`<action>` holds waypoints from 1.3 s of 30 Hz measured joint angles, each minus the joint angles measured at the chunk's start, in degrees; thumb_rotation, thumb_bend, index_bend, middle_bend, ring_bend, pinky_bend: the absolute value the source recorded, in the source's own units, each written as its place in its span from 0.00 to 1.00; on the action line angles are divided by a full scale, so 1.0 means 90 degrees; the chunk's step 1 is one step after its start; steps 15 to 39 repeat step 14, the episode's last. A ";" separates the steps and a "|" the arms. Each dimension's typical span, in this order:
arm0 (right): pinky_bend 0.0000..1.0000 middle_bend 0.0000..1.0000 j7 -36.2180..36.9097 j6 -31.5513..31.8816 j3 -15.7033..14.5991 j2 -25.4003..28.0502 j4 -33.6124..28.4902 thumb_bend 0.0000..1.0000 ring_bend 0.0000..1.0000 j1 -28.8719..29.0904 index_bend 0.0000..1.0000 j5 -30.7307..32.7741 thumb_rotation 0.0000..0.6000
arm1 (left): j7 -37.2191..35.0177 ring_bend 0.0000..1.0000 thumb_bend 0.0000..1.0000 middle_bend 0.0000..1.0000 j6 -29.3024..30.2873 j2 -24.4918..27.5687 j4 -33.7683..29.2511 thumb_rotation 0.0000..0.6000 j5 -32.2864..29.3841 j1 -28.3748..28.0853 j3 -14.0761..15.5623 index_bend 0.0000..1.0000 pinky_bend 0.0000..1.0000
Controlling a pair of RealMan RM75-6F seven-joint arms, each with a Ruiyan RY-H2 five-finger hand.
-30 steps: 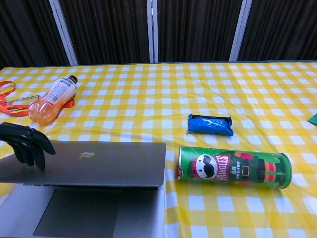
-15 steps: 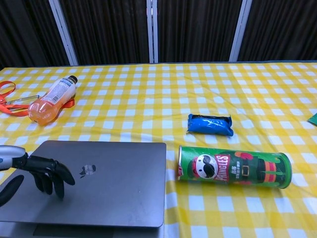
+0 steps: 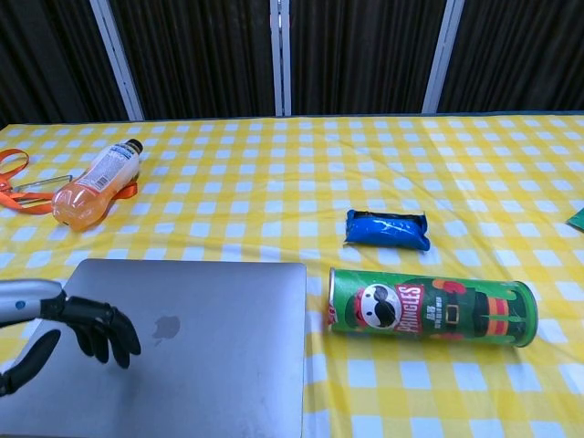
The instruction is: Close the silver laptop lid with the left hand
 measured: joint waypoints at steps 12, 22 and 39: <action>0.00 0.00 0.0015 0.0049 -0.0037 0.0035 -0.0023 0.00 0.00 -0.0017 0.00 -0.0123 1.00 | 0.2352 0.00 0.00 0.00 0.3207 0.0621 -0.0684 1.00 -0.0405 0.1280 -0.0645 0.00 0.00; 0.00 0.00 0.0007 0.0046 -0.0028 0.0032 -0.0012 0.00 0.00 -0.0015 0.00 -0.0099 1.00 | 0.3131 0.00 0.00 0.00 0.3479 0.0624 -0.0859 1.00 -0.0648 0.1575 -0.0745 0.00 0.00; 0.00 0.00 0.0007 0.0046 -0.0028 0.0032 -0.0012 0.00 0.00 -0.0015 0.00 -0.0099 1.00 | 0.3131 0.00 0.00 0.00 0.3479 0.0624 -0.0859 1.00 -0.0648 0.1575 -0.0745 0.00 0.00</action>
